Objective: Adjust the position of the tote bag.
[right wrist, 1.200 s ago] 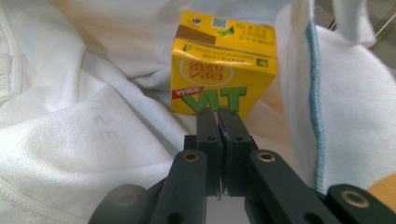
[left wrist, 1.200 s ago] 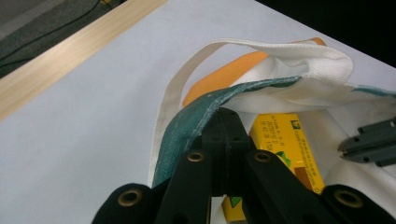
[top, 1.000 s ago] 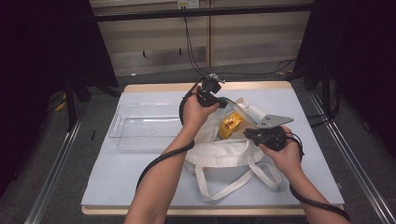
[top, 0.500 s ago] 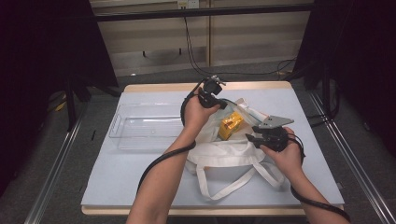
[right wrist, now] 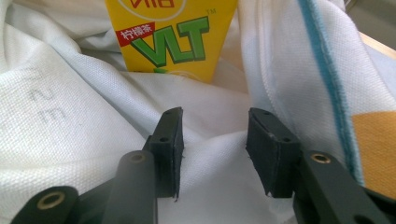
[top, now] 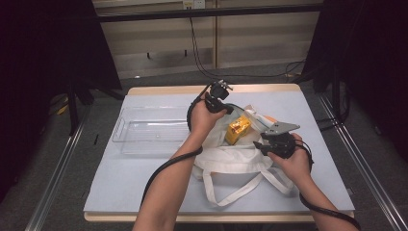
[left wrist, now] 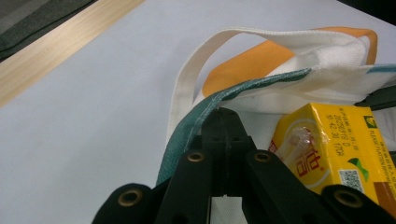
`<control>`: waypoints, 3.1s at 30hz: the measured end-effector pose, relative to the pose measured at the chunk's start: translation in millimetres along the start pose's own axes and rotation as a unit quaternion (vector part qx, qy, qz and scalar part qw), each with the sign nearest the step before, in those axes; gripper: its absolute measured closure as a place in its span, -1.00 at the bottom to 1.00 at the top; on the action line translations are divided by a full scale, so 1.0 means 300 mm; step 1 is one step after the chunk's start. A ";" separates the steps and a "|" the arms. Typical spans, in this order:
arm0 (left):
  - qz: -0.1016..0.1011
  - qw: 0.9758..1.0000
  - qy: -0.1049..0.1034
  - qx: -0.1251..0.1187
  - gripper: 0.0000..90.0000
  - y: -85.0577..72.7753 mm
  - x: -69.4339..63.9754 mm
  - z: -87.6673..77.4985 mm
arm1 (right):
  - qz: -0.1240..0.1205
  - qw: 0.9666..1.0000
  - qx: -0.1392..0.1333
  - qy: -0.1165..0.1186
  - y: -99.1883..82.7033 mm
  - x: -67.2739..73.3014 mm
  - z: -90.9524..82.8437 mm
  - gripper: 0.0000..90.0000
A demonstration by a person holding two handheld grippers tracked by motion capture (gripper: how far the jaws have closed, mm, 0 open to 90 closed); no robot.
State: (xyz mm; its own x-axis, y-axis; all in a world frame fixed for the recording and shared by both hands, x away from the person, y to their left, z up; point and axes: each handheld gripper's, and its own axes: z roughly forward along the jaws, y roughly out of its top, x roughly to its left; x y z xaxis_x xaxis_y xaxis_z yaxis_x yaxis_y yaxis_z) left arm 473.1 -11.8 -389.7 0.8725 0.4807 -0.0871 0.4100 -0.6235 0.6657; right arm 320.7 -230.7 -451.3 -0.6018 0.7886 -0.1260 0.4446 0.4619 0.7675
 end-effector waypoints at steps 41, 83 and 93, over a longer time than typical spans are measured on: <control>-0.029 1.000 -0.001 0.011 1.00 -0.030 0.042 0.056 | 0.014 0.996 -0.021 0.086 -0.034 0.063 0.005 1.00; -0.031 0.998 -0.055 -0.021 0.54 -0.027 -0.017 -0.112 | 0.042 0.996 -0.044 0.070 -0.027 0.066 -0.089 0.87; -0.020 0.997 -0.064 -0.027 0.44 -0.018 -0.046 -0.163 | 0.047 0.995 -0.054 0.066 -0.041 0.070 -0.130 0.76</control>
State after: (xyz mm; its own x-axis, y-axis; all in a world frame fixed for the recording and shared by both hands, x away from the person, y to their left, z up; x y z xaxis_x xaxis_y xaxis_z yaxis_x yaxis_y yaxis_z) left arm 445.8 14.8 -355.9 0.8837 0.4202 -0.2063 0.4338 -0.5692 0.6985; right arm 276.7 -235.4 -438.9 -0.6455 0.7632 0.0276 0.4335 0.3364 0.8360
